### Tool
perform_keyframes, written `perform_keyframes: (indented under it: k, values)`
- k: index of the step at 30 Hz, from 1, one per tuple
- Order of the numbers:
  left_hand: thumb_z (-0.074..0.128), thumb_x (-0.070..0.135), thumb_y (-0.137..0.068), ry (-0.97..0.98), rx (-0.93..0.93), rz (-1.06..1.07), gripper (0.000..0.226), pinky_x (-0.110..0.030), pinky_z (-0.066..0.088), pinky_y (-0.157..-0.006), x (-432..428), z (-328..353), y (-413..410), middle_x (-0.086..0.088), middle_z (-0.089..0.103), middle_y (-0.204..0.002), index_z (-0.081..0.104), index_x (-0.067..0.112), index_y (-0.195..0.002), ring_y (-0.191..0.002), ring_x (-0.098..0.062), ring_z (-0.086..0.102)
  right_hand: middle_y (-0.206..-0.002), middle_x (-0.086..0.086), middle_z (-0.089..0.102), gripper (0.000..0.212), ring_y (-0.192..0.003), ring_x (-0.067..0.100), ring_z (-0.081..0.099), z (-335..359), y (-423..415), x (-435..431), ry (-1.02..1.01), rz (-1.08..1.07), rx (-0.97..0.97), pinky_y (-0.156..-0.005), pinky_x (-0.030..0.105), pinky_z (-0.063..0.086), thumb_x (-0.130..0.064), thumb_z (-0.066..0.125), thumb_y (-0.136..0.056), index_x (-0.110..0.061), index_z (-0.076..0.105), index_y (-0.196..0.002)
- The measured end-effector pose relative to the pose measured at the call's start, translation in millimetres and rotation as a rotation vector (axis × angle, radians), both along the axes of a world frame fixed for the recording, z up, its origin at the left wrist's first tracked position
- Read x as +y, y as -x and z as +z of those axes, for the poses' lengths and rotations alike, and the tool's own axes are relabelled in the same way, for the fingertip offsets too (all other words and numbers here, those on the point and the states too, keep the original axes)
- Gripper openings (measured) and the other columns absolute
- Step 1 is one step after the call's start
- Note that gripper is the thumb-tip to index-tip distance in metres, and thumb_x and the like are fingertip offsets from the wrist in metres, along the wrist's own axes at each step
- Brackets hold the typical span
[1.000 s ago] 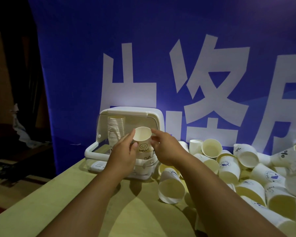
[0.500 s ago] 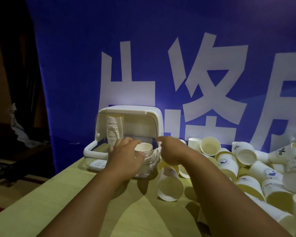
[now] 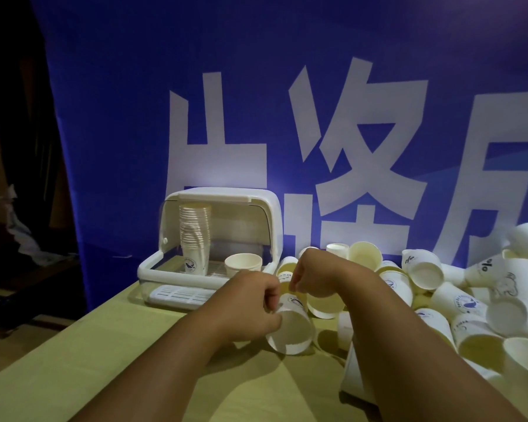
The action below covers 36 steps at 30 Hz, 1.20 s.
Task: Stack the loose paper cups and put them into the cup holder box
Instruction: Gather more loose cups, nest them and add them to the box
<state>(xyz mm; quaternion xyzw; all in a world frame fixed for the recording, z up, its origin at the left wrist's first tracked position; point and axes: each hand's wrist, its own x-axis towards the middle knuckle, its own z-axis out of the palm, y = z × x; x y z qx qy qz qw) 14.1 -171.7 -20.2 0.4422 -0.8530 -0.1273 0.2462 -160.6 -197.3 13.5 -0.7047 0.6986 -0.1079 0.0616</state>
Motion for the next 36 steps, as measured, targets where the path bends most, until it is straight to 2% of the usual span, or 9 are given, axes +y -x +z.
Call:
perform_keyframes:
  k: [6,11,15,17,22,26,30,33,36]
  values:
    - [0.075,0.022,-0.08,0.095,0.089,0.063,0.015,-0.029,0.055,-0.065,-5.7,6.8,-11.8,0.008,0.063,-0.075,0.062,0.027,-0.075,-0.073,-0.011,0.061,-0.105,0.005,0.065,0.028,-0.092,0.02,0.063,4.2,3.6,-1.0,0.086,-0.056,-0.051,-0.088,0.031,0.054,-0.014,0.063,-0.093,-0.012,0.061,-0.12]
    - [0.078,0.014,-0.08,0.161,0.328,0.153,0.024,-0.021,0.047,-0.058,-11.6,14.6,-25.1,0.006,0.064,-0.075,0.058,0.025,-0.077,-0.064,-0.01,0.057,-0.122,0.007,0.061,0.036,-0.099,0.02,0.059,16.7,7.6,6.4,0.205,-0.1,-0.159,-0.085,0.025,0.047,-0.009,0.062,-0.093,-0.012,0.059,-0.129]
    - [0.077,0.009,-0.084,0.16,0.582,0.219,0.022,-0.032,0.061,-0.06,-21.2,16.4,-33.8,0.002,0.068,-0.082,0.061,0.025,-0.08,-0.076,-0.018,0.068,-0.127,0.009,0.059,0.045,-0.102,0.022,0.057,25.1,7.9,11.3,0.327,-0.159,-0.241,-0.082,0.024,0.043,-0.003,0.065,-0.09,-0.011,0.058,-0.133]
    - [0.073,0.006,-0.088,0.155,0.718,0.25,0.023,-0.029,0.061,-0.062,-25.3,16.7,-35.0,0.002,0.072,-0.085,0.069,0.028,-0.082,-0.08,-0.018,0.071,-0.127,0.009,0.059,0.049,-0.096,0.021,0.055,27.6,7.2,11.9,0.391,-0.19,-0.299,-0.078,0.024,0.042,-0.001,0.068,-0.088,-0.012,0.058,-0.134]
    - [0.052,0.002,-0.101,0.138,0.969,0.29,0.031,-0.011,0.053,-0.059,-28.8,20.0,-32.0,-0.001,0.073,-0.11,0.073,0.019,-0.117,-0.076,-0.007,0.073,-0.111,0.005,0.069,0.033,-0.085,0.019,0.061,29.2,2.7,8.2,0.495,-0.215,-0.453,-0.07,0.025,0.044,-0.013,0.073,-0.087,-0.014,0.069,-0.12]
    - [0.061,-0.003,-0.095,0.22,0.823,0.314,0.043,-0.01,0.052,-0.079,-37.7,13.7,-36.8,0.001,0.061,-0.134,0.063,0.015,-0.134,-0.105,-0.009,0.068,-0.112,0.003,0.069,0.029,-0.089,0.018,0.062,31.5,0.3,8.3,0.538,-0.162,-0.53,-0.073,0.027,0.045,-0.022,0.07,-0.091,-0.017,0.068,-0.12]
    - [0.074,0.009,-0.09,0.361,0.618,0.359,0.028,-0.02,0.053,-0.077,-41.1,8.6,-38.8,0.002,0.063,-0.112,0.072,0.015,-0.117,-0.089,-0.011,0.065,-0.11,0.003,0.068,0.025,-0.088,0.019,0.062,33.3,1.2,6.6,0.572,-0.151,-0.558,-0.071,0.028,0.045,-0.024,0.062,-0.096,-0.019,0.066,-0.121]
    - [0.064,0.016,-0.097,0.472,0.481,0.383,0.006,-0.022,0.047,-0.068,-41.5,6.0,-40.9,0.004,0.058,-0.103,0.067,0.021,-0.098,-0.087,-0.016,0.058,-0.11,0.004,0.066,0.024,-0.087,0.019,0.06,33.8,1.4,4.1,0.636,-0.176,-0.573,-0.073,0.029,0.046,-0.023,0.059,-0.098,-0.02,0.065,-0.122]
    - [0.05,0.027,-0.104,0.429,0.321,0.417,0.009,-0.035,0.052,-0.073,-44.7,3.0,-40.1,0.006,0.05,-0.106,0.057,0.025,-0.099,-0.091,-0.018,0.055,-0.114,0.005,0.064,0.024,-0.09,0.02,0.06,33.6,-2.1,1.0,0.692,-0.185,-0.605,-0.076,0.03,0.049,-0.022,0.059,-0.098,-0.023,0.065,-0.121]
